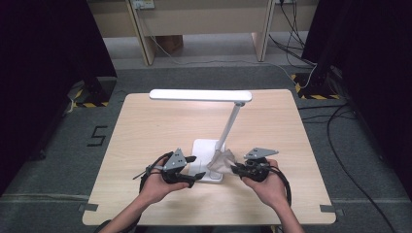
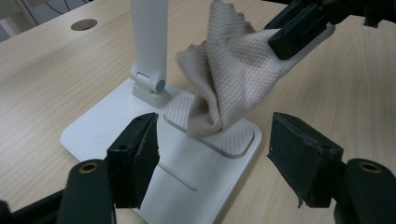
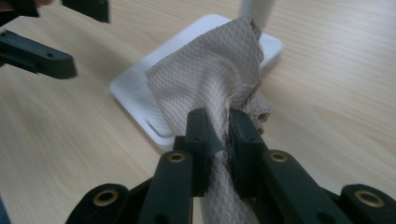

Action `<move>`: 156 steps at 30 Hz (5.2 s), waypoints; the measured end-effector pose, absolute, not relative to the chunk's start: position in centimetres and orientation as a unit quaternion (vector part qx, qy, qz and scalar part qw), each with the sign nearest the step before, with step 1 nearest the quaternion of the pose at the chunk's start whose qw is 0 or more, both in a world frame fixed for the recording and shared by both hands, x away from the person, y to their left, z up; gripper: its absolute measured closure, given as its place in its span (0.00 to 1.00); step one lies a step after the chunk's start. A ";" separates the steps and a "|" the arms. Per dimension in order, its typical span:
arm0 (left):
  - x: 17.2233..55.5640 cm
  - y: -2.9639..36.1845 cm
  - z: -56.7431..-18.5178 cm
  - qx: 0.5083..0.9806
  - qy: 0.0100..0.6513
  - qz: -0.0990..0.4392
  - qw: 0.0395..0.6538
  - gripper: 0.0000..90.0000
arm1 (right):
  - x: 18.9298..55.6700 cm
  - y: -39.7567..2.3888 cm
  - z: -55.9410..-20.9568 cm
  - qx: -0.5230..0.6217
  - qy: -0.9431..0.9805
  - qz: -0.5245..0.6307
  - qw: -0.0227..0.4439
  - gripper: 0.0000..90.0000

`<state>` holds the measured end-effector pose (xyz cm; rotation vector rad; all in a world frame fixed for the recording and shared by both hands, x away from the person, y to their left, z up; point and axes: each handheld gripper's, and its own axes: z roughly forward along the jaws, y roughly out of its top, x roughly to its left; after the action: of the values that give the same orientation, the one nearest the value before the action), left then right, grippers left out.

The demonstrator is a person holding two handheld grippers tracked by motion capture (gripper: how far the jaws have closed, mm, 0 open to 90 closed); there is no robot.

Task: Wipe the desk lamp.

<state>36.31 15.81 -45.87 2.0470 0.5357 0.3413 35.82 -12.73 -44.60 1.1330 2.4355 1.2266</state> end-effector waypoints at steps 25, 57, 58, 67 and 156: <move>36.8 16.5 -46.9 0.864 0.177 0.174 0.439 0.41 | 36.6 -7.6 -42.9 0.320 0.834 0.448 0.042 0.89; 36.2 19.8 -44.7 0.820 0.212 0.223 0.484 0.91 | 37.5 -6.1 -42.5 0.313 0.802 0.504 0.069 0.61; 36.3 20.1 -44.6 0.818 0.215 0.228 0.482 0.91 | 37.5 -6.1 -42.4 0.313 0.799 0.509 0.075 0.58; 36.4 23.0 -43.2 0.803 0.236 0.271 0.475 0.91 | 38.0 -7.1 -41.5 0.339 0.747 0.560 0.121 0.53; 39.9 28.6 -28.0 0.684 0.268 0.424 0.529 0.92 | 39.6 -6.4 -49.1 0.380 0.838 0.363 0.148 1.00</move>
<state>39.95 28.55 -27.99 1.6345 0.6395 1.0130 39.57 -6.39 -49.11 1.0918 2.4099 1.0451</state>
